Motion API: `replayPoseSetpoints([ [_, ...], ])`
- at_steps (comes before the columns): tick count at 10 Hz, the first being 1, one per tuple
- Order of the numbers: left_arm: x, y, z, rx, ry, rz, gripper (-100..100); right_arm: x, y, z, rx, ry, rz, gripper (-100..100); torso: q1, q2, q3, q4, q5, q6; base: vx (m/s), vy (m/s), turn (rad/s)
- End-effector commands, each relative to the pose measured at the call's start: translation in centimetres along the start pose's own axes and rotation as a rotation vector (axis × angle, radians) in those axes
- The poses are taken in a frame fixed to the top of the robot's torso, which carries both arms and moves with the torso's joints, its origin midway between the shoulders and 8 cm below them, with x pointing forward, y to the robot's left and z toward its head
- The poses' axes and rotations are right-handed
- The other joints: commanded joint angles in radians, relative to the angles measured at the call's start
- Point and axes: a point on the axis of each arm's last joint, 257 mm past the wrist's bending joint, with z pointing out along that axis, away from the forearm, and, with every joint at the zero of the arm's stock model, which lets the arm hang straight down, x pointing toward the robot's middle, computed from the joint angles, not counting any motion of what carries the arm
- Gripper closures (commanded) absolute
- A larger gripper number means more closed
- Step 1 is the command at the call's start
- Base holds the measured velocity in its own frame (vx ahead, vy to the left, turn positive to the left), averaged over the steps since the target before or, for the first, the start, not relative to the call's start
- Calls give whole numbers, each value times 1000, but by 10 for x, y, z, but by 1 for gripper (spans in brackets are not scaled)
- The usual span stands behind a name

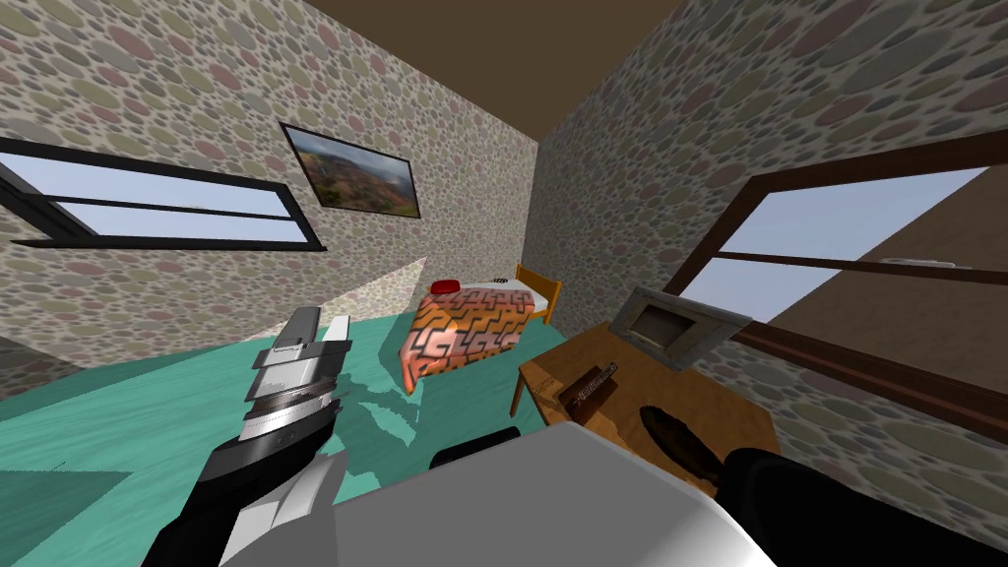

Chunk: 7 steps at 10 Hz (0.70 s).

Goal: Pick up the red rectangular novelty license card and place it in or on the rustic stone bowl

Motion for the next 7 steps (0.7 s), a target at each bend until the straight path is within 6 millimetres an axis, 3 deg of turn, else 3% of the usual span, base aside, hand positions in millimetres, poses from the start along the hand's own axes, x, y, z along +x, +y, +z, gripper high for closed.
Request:
replayPoseSetpoints([
  [1,0,0,0,0,0,0,0,6,-6,8,3,2,7,-100,0,0,0,0,0,0,20,-34,60],
  [4,0,0,0,0,0,0,0,10,-9,13,4,3,12,-100,0,0,0,0,0,0,13,-26,30],
  [5,0,0,0,0,0,0,0,10,-9,14,4,3,12,100,1,0,0,0,0,0,0,0,0],
  [7,0,0,0,0,0,0,0,10,-12,13,10,4,8,100,2,0,1,1,0,0,-1,0,8],
])
